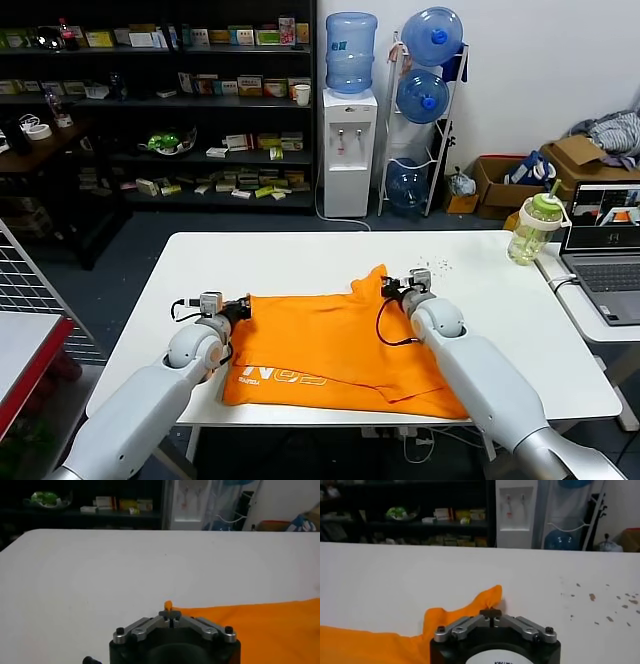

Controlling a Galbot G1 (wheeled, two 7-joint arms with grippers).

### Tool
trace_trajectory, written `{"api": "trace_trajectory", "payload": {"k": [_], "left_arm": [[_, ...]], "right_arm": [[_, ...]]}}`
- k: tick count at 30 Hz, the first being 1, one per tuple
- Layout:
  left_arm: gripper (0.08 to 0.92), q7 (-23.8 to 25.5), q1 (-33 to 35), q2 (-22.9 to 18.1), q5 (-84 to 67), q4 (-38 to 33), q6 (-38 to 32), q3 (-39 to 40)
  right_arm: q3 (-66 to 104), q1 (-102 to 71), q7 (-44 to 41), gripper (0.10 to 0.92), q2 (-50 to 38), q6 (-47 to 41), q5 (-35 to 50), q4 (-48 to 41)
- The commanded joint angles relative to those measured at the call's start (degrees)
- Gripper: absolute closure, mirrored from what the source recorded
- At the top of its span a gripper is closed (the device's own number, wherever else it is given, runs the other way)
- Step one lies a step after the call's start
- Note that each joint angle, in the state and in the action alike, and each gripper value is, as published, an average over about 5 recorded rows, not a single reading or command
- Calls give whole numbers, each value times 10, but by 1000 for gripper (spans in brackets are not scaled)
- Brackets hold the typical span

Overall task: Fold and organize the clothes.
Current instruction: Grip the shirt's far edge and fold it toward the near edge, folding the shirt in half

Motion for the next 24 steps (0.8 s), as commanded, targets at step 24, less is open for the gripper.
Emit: {"api": "trace_trajectory", "payload": {"k": [24], "left_arm": [[908, -25, 237, 79, 40, -296, -25, -100]], "right_arm": [[124, -341, 116, 901, -233, -70, 143, 459]]}}
